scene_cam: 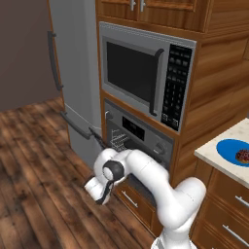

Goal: Take the baked cake out of the oven and place it on the plate for cooling. Then close the oven door.

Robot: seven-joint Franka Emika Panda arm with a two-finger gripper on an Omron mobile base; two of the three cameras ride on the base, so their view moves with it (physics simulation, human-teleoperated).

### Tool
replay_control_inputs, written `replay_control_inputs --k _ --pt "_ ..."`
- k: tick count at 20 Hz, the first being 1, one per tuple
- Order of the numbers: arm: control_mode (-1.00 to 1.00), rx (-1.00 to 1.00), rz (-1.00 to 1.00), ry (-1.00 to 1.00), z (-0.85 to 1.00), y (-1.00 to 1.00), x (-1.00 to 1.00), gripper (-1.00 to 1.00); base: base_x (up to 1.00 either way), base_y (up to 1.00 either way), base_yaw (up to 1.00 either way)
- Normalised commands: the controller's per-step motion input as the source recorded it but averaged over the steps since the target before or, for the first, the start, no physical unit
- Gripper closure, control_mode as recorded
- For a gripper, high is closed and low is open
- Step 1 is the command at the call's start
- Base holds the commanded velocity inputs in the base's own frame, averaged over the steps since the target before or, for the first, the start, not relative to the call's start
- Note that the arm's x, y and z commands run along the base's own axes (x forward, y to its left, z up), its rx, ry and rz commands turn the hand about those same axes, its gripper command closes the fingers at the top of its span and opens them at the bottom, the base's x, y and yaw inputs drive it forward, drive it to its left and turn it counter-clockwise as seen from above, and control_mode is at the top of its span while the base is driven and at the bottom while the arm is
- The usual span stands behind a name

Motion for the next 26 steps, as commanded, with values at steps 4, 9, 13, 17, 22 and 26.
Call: replay_control_inputs --k 4,9,13,17,22,26 --pt "-1.0 -0.03 -0.02 0.39 0.09 -1.0 1.0 -1.0 0.0 0.0 0.0" --pt "-1.0 0.0 0.0 0.43 0.01 -0.99 1.0 -1.0 0.0 0.0 0.0" --pt "-1.0 0.0 -0.01 0.45 -0.02 -0.89 1.0 -1.0 0.0 0.0 0.0" --pt "-1.0 0.0 -0.01 0.4 -0.17 -0.65 0.91 -1.0 0.0 0.0 0.0" --pt "-1.0 0.03 -0.03 0.29 -0.07 -0.06 0.22 -1.0 0.0 0.0 0.0" --pt "-1.0 0.06 -0.08 0.32 0.0 -0.01 0.36 -1.0 0.0 0.0 0.0"
